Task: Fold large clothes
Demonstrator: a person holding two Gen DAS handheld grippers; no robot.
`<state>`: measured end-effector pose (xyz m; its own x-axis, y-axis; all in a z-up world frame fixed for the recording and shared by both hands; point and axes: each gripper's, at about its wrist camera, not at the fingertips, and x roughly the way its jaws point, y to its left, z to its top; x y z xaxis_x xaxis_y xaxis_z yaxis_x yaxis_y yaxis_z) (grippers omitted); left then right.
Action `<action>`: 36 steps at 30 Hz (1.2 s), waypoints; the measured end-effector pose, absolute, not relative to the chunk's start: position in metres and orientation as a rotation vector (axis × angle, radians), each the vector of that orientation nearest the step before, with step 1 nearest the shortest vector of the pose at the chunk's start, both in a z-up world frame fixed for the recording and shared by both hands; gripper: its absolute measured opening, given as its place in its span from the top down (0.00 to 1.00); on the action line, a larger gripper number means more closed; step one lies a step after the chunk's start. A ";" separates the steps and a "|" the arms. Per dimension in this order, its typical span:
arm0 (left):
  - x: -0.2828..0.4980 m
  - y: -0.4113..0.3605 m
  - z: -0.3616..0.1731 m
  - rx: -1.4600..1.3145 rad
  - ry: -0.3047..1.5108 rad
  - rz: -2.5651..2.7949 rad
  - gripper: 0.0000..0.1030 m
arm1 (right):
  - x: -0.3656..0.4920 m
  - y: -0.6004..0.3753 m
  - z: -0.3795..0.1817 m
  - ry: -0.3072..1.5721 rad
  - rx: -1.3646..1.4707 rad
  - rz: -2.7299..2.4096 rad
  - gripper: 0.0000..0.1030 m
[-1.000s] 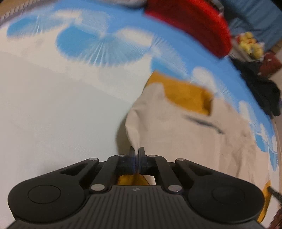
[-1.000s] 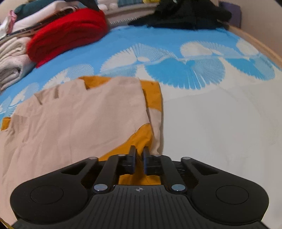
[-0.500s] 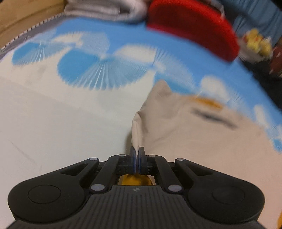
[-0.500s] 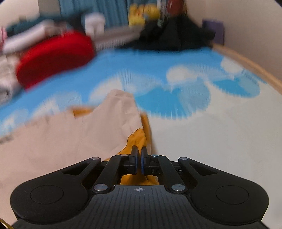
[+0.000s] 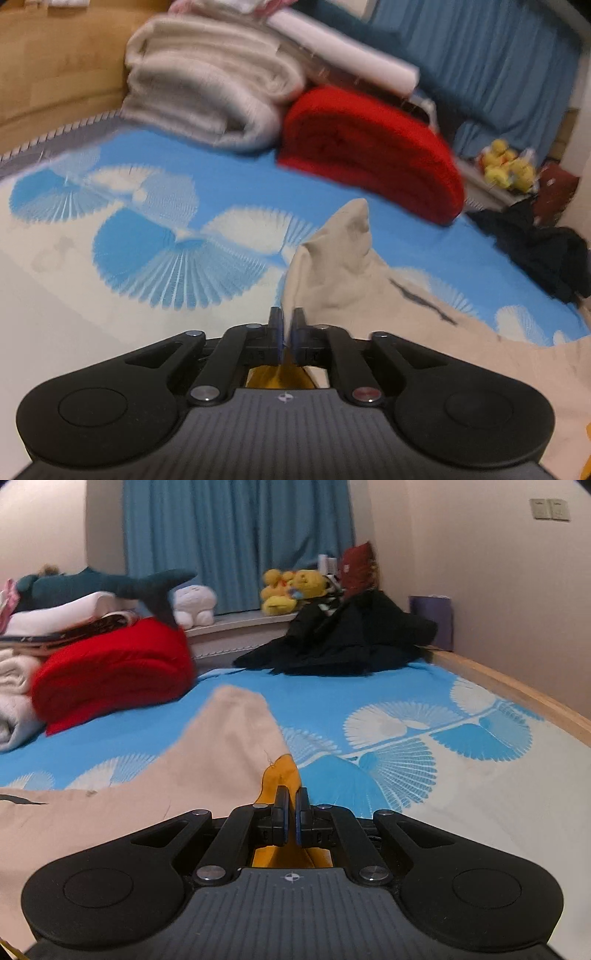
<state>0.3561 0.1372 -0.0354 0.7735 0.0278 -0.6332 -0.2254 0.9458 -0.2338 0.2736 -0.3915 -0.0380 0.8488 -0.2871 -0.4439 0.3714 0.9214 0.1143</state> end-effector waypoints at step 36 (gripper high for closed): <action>0.278 0.165 -0.094 -0.026 1.217 -0.034 0.54 | 0.257 -0.410 -0.071 0.819 0.295 -0.229 0.77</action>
